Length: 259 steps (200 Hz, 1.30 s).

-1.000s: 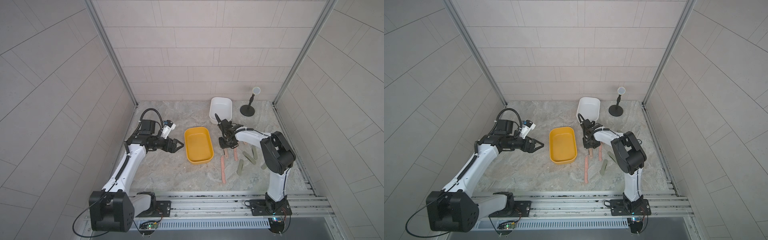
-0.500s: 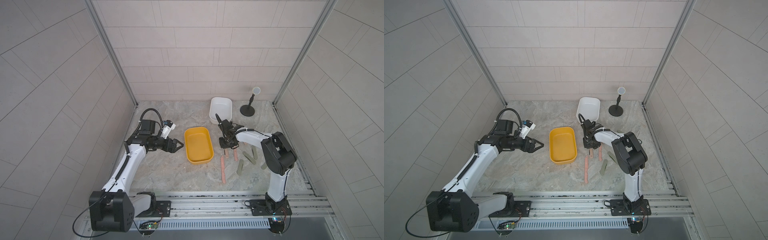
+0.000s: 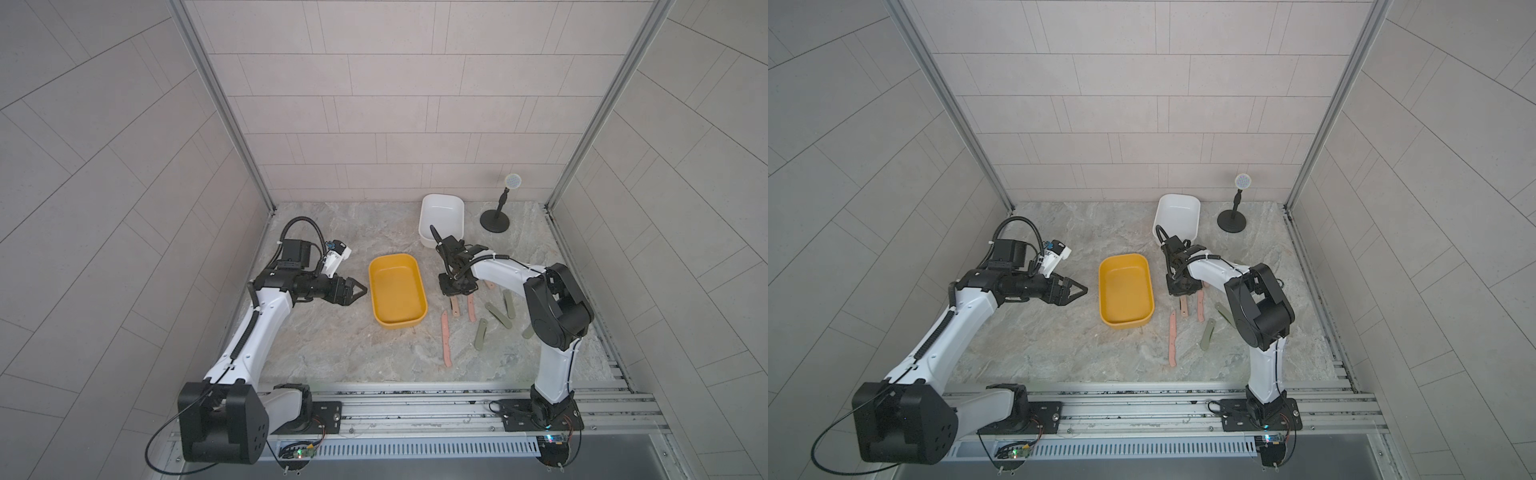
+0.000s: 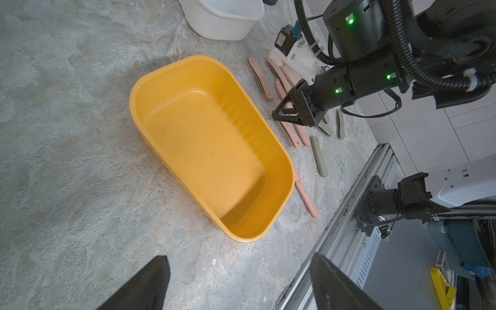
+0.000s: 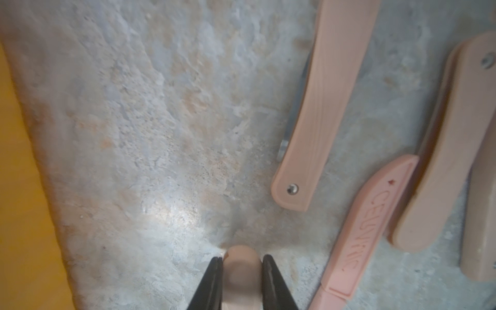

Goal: Place the fruit knives into the storage box by color
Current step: Pick up the fruit knife from the center of the board, then place the fruit knife in the storage box.

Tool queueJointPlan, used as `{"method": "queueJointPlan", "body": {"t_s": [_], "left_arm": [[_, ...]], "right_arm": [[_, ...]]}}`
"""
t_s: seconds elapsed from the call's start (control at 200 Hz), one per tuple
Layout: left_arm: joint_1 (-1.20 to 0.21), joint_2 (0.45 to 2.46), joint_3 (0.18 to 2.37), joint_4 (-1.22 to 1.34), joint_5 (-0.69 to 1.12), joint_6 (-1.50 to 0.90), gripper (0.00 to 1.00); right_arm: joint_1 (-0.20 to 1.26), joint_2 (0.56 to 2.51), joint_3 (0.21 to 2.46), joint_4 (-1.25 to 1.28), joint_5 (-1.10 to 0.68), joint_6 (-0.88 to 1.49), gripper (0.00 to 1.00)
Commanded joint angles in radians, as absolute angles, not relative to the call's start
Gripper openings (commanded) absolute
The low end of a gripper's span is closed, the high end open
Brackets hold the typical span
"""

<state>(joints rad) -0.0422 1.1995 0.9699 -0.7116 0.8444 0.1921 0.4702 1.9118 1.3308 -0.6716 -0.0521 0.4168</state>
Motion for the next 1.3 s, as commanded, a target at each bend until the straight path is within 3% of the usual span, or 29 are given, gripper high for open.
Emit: {"method": "queueJointPlan", "body": {"t_s": [0.0,0.686,1.291], "left_arm": [[-0.043,1.193,0.964,-0.722,0.854,0.210,0.88],[-0.041,1.205,0.971,-0.735,0.820,0.216,0.88],[-0.038,1.221,0.966,-0.739,0.829,0.224,0.88]], "right_arm": [[0.470,1.878,1.369,-0.728,-0.034,0.399,0.25],[0.599,1.885,1.683,-0.862,-0.061,0.423,0.25],[0.766,2.109,1.950,-0.848,-0.085,0.504,0.25]]}}
